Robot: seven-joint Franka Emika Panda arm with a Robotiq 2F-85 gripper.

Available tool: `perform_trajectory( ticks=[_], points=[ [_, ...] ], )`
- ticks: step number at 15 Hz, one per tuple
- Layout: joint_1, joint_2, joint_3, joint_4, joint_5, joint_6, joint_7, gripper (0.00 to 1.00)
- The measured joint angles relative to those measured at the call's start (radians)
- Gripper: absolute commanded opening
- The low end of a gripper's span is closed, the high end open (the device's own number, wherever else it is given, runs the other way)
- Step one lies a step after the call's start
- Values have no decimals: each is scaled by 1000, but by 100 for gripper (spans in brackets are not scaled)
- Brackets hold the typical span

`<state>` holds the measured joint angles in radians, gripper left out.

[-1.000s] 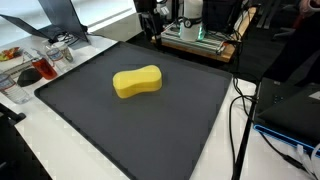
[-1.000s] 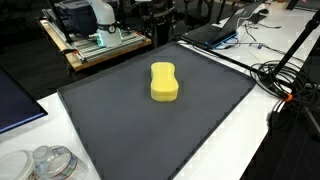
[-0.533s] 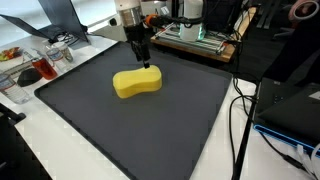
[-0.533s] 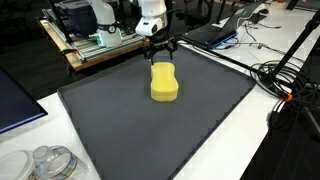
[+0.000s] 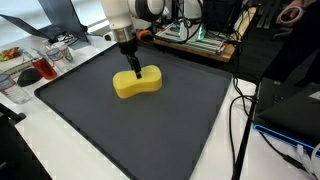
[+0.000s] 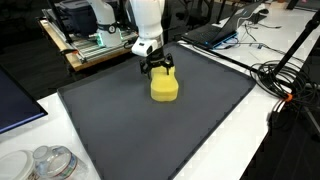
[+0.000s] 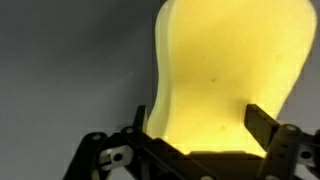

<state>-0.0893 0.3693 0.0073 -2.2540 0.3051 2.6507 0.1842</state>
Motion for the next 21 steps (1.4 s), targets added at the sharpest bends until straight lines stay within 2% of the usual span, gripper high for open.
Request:
perform_trajectory(
  ticks=[2,7,13,14,18,21],
  points=[
    [-18,27,7,17,41,-1,-18,72],
    [-76,55,58,57,181,-55,-105,38],
    [-99,55,58,94,205,-128,-127,4],
    [-99,54,58,98,205,-130,-128,0],
    [-99,24,51,112,200,-193,-139,2],
    [-98,-66,25,110,171,-292,-142,2]
  ],
)
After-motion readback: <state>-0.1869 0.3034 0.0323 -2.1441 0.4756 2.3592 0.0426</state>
